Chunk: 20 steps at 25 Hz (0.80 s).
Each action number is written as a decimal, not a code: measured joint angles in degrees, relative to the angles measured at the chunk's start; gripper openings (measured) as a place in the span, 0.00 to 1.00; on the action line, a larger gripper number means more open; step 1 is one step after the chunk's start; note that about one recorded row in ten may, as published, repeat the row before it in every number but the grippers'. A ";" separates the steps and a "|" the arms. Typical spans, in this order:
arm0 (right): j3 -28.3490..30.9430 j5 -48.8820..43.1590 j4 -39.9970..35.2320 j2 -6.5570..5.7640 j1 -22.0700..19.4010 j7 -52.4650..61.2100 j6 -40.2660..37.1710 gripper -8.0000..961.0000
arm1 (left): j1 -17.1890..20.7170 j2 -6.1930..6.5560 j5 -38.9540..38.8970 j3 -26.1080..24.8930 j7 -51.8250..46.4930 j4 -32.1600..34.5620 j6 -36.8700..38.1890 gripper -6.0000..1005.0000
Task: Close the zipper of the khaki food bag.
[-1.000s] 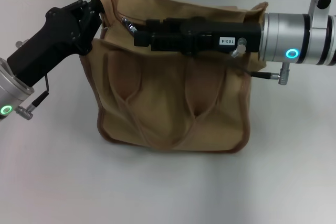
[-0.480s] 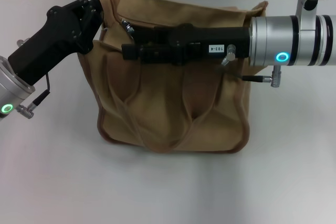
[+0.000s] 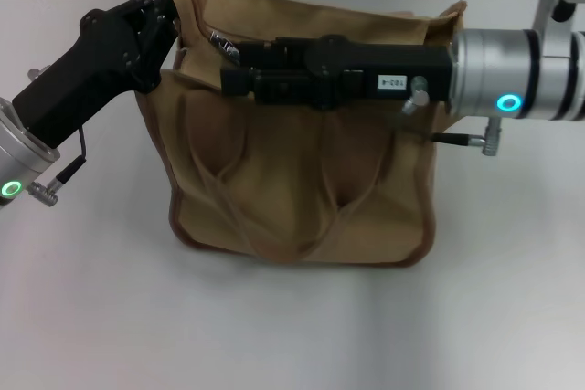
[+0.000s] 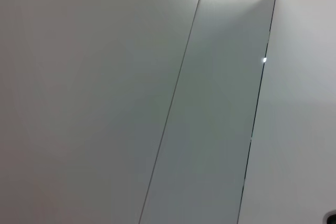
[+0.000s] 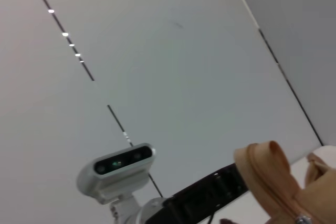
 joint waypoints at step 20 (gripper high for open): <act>-0.05 5.76 -1.20 -0.04 -4.76 -12.41 1.16 0.76 | -2.76 0.00 0.19 0.00 -1.26 0.64 1.34 0.03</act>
